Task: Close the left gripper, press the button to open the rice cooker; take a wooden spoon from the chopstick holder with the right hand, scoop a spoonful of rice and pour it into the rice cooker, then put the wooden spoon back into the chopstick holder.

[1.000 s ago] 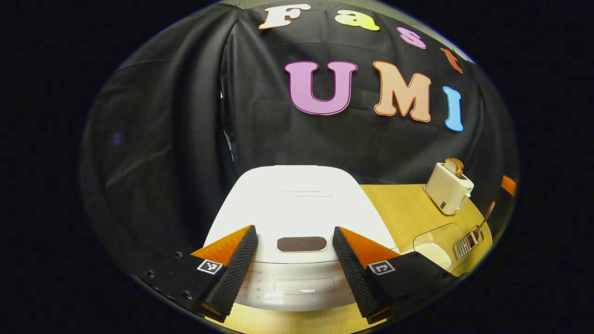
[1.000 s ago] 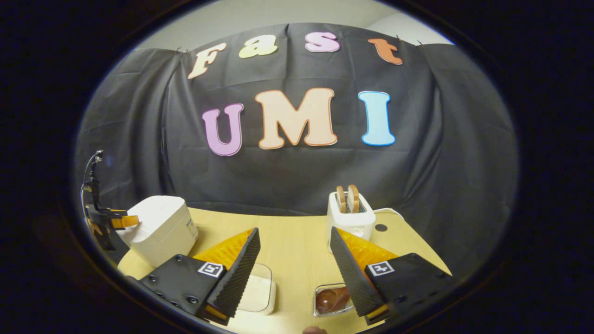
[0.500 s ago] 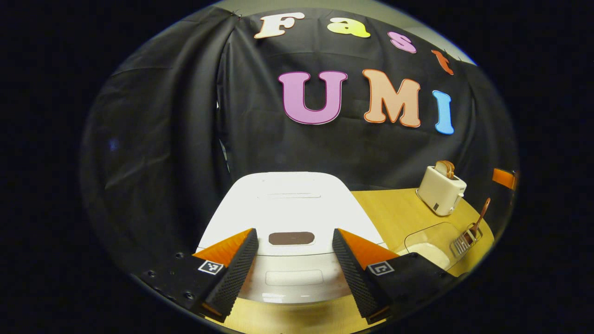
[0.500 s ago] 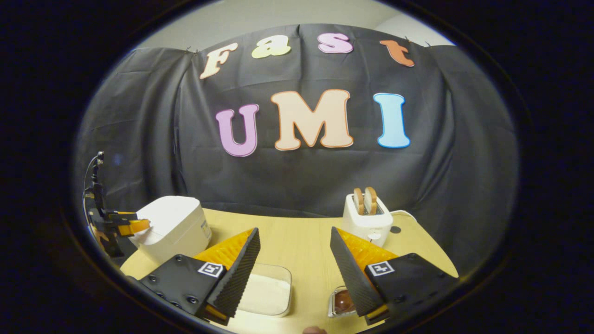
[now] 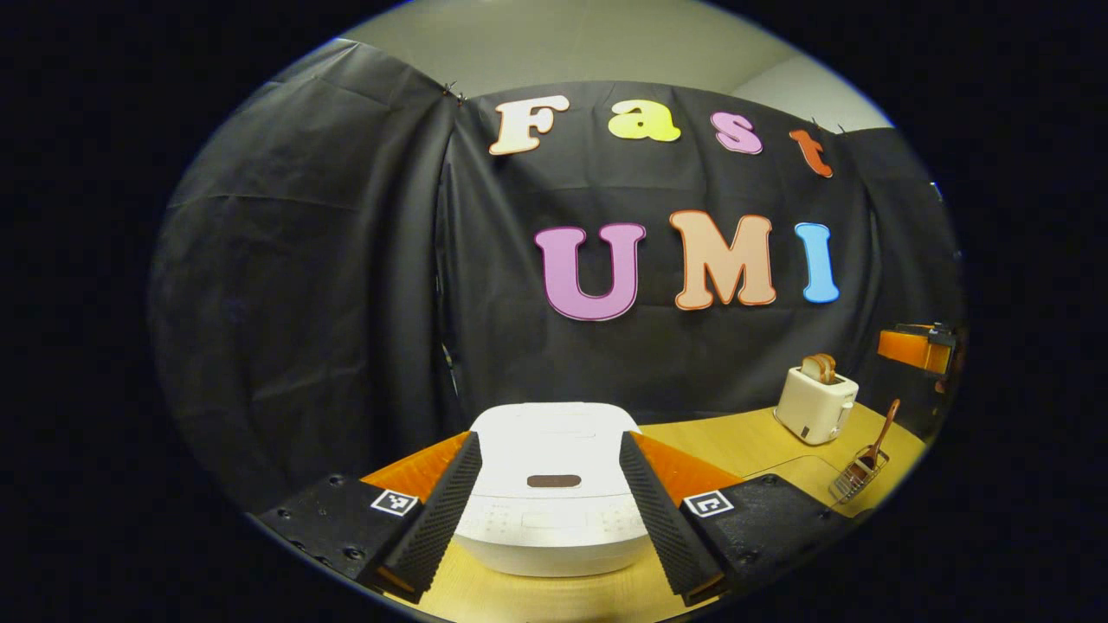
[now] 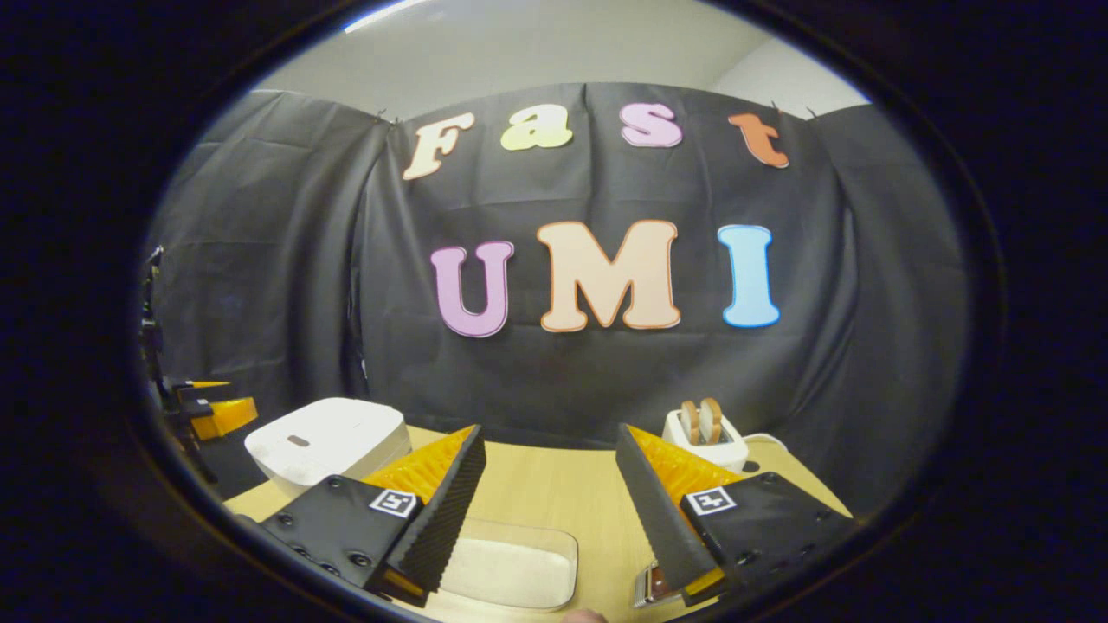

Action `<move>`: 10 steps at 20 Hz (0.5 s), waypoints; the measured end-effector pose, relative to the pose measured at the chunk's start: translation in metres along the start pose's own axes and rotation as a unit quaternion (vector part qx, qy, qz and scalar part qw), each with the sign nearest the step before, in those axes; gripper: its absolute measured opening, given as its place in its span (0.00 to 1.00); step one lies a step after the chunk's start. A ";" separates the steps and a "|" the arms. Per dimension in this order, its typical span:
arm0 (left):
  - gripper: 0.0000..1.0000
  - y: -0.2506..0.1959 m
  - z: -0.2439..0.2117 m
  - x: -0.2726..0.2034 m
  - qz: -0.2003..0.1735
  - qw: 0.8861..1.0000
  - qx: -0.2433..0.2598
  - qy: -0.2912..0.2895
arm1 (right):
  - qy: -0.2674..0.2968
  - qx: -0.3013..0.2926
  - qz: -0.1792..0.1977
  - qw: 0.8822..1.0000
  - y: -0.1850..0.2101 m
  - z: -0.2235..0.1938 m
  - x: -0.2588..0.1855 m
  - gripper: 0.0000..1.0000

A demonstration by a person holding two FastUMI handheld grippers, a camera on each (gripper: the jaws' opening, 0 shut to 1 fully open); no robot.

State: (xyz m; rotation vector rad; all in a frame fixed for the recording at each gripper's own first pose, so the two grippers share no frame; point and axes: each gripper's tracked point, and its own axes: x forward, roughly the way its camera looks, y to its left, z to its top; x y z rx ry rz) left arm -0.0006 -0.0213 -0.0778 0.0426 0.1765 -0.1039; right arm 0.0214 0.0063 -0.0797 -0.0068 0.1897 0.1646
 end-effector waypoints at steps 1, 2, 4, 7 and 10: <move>0.95 0.000 0.004 -0.006 0.005 1.000 -0.003 -0.005 | -0.007 0.000 0.000 1.000 0.005 0.003 -0.004 0.97; 0.95 -0.003 0.008 -0.013 0.007 1.000 -0.009 -0.010 | -0.013 0.003 -0.001 1.000 0.009 0.005 -0.008 0.97; 0.95 -0.006 0.015 -0.025 0.012 1.000 -0.015 -0.018 | -0.023 0.017 0.000 1.000 0.021 0.007 -0.017 0.97; 0.95 -0.006 0.026 -0.034 0.018 0.999 0.001 -0.031 | -0.017 0.022 0.006 1.000 0.032 0.000 -0.021 0.95; 0.95 -0.008 0.037 -0.038 0.015 0.999 0.006 -0.041 | -0.012 0.027 0.011 1.000 0.036 -0.001 -0.023 0.94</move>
